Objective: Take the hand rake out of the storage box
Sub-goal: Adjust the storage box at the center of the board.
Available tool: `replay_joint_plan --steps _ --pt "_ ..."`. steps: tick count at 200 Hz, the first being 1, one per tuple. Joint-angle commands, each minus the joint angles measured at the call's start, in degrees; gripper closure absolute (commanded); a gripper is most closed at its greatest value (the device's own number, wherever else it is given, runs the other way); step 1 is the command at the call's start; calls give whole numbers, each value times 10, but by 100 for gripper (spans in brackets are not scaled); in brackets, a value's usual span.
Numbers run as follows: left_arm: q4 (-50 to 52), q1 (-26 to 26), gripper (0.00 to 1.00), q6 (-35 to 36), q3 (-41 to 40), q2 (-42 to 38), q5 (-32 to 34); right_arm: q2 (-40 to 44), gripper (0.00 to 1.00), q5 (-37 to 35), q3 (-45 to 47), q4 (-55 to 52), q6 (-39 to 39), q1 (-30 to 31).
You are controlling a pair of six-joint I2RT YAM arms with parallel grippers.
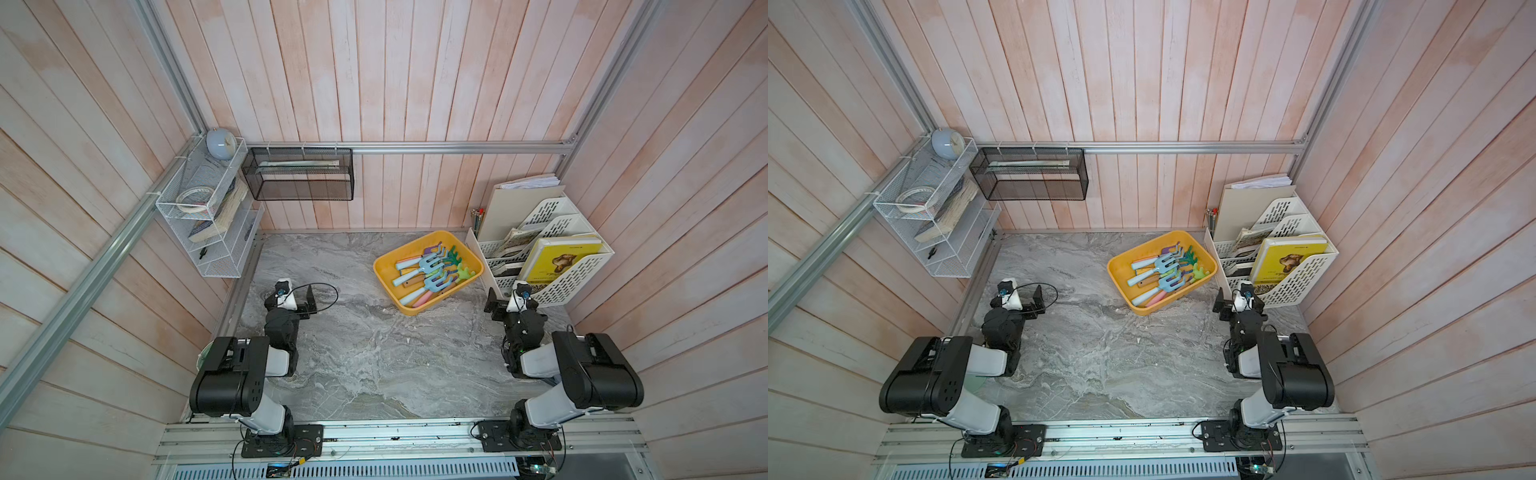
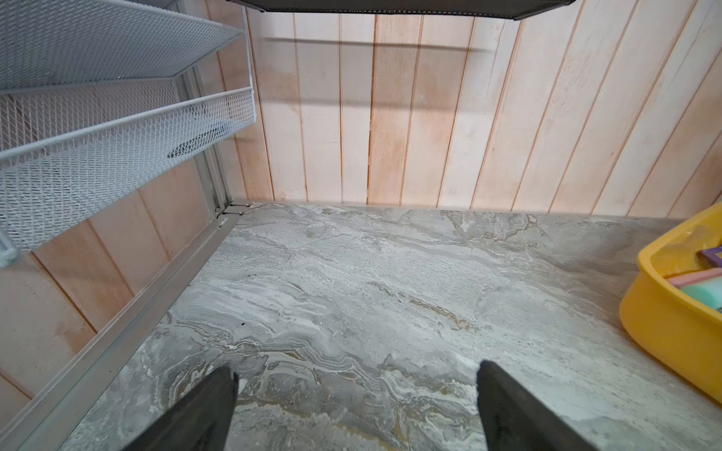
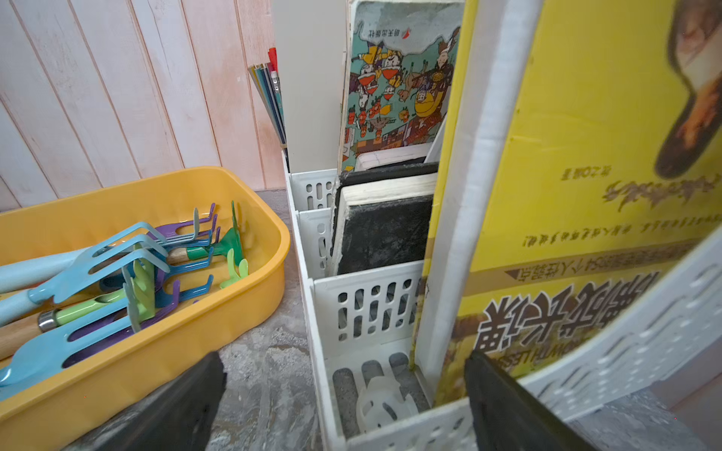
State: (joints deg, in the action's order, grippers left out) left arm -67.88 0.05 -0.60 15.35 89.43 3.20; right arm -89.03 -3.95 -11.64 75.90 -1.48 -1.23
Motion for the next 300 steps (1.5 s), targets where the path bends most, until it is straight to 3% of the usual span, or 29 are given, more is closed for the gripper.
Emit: replay_joint_plan --steps 1,164,183,198,208,223,229,244,254,273,293,300 --pt "1 2 0 4 -1 0 -9 -4 2 3 -6 6 -3 -2" --pt "-11 -2 0 13 -6 0 -11 -4 2 3 -6 7 -3 -3" --pt "-91 -32 0 29 -43 -4 55 4 2 44 17 44 14 2" --pt "-121 -56 0 49 -72 -37 91 57 2 -46 57 84 25 33" --pt "-94 -95 0 83 -72 -77 138 114 2 -90 60 47 38 57" --pt "8 -146 0 135 -34 -140 152 205 2 -91 42 -53 35 80" --pt "40 -160 0 110 -17 -166 163 243 2 -104 34 -92 -18 80" --pt "107 -161 0 -73 18 -221 159 321 2 -188 12 -211 -231 78" --pt "184 -160 0 -103 59 -244 88 363 2 -174 -12 -319 -329 70" --pt "299 -158 0 -106 148 -233 -66 395 2 -8 -38 -378 -292 60" --pt "308 -155 0 -222 188 -173 -93 387 2 57 -51 -413 -325 60" --pt "279 -143 0 -247 193 -145 -138 373 2 95 -60 -422 -321 60"
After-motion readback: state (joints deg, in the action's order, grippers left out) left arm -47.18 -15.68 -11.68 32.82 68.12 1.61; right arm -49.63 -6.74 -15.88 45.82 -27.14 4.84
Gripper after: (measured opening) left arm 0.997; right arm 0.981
